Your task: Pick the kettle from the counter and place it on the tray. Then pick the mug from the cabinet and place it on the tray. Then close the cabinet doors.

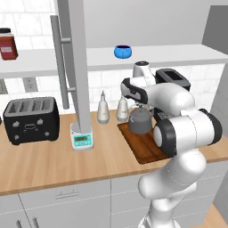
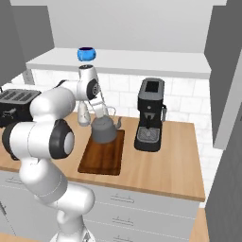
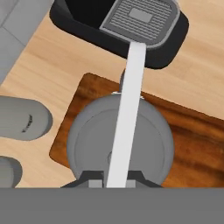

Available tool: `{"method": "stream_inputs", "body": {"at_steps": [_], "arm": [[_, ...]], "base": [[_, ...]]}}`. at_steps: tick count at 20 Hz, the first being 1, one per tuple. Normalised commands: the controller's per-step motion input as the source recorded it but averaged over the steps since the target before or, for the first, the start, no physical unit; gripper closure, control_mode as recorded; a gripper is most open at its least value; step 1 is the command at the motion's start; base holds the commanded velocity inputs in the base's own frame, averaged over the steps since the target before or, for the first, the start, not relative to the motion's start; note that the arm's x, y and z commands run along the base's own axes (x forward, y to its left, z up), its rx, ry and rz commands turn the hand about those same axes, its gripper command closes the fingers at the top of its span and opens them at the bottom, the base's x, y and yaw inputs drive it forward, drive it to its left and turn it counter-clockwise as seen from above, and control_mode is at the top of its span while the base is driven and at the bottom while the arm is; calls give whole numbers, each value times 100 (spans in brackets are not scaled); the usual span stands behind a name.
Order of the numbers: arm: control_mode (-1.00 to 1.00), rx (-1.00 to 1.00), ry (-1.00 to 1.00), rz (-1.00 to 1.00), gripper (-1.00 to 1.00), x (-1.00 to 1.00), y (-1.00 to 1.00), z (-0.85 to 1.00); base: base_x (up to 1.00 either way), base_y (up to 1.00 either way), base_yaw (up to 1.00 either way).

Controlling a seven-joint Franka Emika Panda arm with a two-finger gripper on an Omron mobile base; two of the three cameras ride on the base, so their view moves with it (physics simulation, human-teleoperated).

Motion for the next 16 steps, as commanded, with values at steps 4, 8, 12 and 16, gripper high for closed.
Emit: {"method": "stream_inputs", "body": {"at_steps": [4,8,12,16], "arm": [[-100,4,0,0,100,8,0,-5],[-100,8,0,0,100,0,0,-16],[-100,8,0,0,100,0,0,-15],[-100,4,-1,0,100,8,-4,-17]], "base": [[0,0,0],[0,0,0],[0,0,0],[0,0,0]]}}
